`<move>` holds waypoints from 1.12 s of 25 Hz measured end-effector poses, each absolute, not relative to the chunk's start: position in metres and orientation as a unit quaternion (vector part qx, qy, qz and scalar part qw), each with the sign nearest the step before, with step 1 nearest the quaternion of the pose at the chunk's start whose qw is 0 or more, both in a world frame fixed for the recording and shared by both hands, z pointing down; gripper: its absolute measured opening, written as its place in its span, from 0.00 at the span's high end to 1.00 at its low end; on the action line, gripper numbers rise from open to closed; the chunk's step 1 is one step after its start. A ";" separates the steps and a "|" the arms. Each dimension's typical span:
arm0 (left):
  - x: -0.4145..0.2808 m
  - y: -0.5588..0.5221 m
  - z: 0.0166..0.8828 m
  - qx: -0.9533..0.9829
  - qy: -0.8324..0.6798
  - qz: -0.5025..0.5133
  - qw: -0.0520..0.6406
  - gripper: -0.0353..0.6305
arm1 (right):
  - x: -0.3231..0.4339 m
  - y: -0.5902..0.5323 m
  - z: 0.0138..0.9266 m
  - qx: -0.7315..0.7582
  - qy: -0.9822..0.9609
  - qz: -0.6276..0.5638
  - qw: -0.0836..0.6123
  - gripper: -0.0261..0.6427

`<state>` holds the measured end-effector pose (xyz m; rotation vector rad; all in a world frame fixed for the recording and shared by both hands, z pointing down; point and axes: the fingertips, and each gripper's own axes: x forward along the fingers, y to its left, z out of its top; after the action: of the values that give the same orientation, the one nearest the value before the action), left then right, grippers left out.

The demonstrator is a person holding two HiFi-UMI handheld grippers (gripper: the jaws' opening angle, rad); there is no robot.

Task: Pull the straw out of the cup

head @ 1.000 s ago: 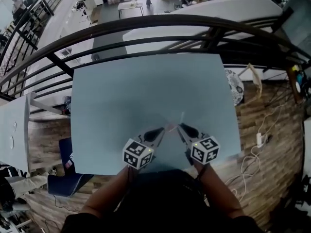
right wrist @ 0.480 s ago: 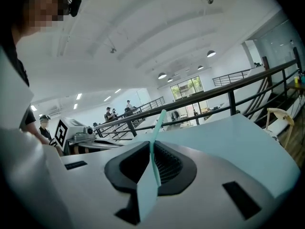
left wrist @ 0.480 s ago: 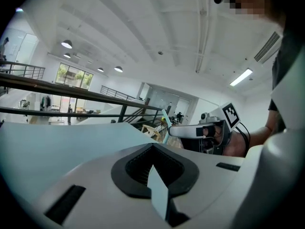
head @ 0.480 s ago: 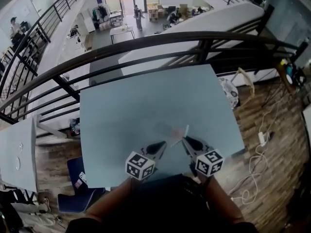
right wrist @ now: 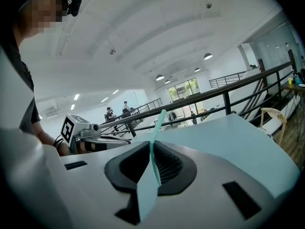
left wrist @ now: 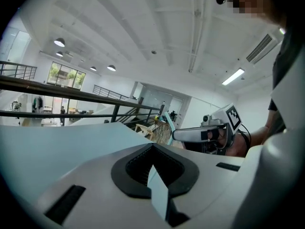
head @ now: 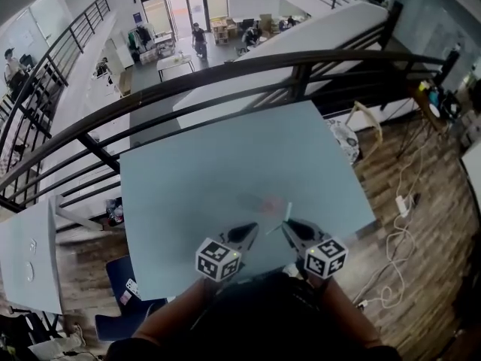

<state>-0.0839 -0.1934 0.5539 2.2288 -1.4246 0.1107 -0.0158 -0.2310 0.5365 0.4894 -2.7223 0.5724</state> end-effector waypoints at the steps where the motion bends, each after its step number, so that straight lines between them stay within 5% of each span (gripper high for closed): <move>1: -0.080 -0.196 0.551 0.818 -0.521 0.041 0.242 0.93 | -0.013 -0.231 0.535 0.170 -0.952 0.200 0.157 0.90; 28: 0.117 -0.231 0.536 0.737 -0.633 0.022 0.235 0.93 | 0.166 -0.268 0.531 0.010 -0.969 0.186 0.162 0.90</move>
<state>0.1171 -0.2305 0.5362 2.0225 -1.7368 0.0613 0.1659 -0.2685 0.5313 0.0272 -2.7658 0.5309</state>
